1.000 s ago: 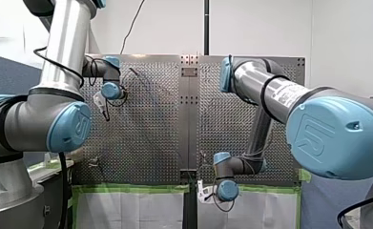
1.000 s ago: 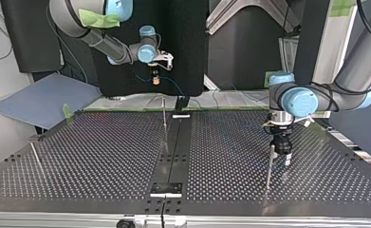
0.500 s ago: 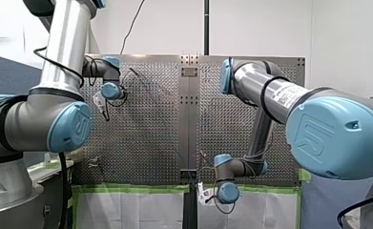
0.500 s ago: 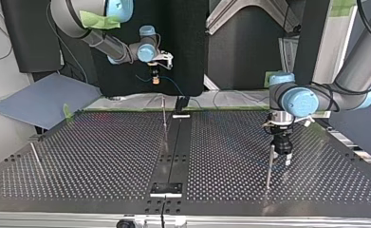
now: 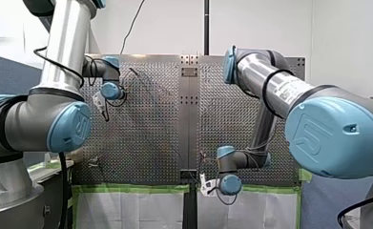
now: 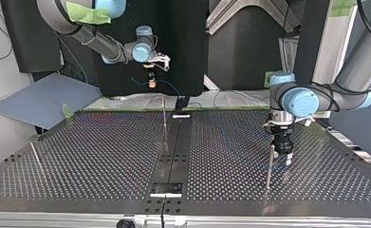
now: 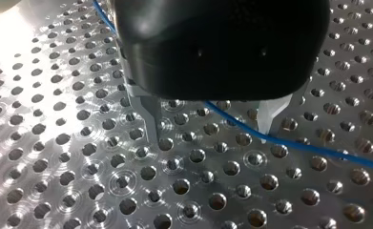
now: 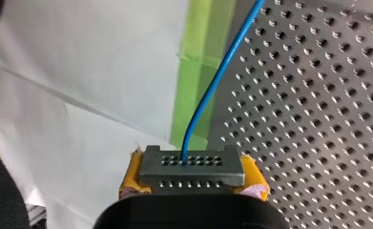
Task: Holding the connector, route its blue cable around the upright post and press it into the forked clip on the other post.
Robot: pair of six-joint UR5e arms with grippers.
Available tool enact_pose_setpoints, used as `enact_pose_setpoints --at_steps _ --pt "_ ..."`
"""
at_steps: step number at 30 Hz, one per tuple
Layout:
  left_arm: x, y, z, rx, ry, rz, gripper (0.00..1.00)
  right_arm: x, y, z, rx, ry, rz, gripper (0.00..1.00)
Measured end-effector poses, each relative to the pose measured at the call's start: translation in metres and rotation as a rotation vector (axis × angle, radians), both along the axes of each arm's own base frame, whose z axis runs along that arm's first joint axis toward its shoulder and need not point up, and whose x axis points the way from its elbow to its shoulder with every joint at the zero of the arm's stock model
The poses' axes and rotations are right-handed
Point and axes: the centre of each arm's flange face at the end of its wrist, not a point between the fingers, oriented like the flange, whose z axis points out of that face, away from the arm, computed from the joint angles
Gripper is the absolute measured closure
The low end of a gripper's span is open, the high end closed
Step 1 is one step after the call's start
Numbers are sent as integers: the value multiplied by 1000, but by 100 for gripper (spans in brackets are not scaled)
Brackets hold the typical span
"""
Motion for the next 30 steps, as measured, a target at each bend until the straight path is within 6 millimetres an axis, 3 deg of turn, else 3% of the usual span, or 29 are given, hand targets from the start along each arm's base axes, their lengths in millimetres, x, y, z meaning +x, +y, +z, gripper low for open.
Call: enact_pose_setpoints --at_steps 12,30 --pt "0 2 -1 -8 6 4 0 -15 7 42 -54 -19 -13 100" --pt "-2 9 -2 -13 27 26 0 -33 28 81 -104 -67 -30 100"
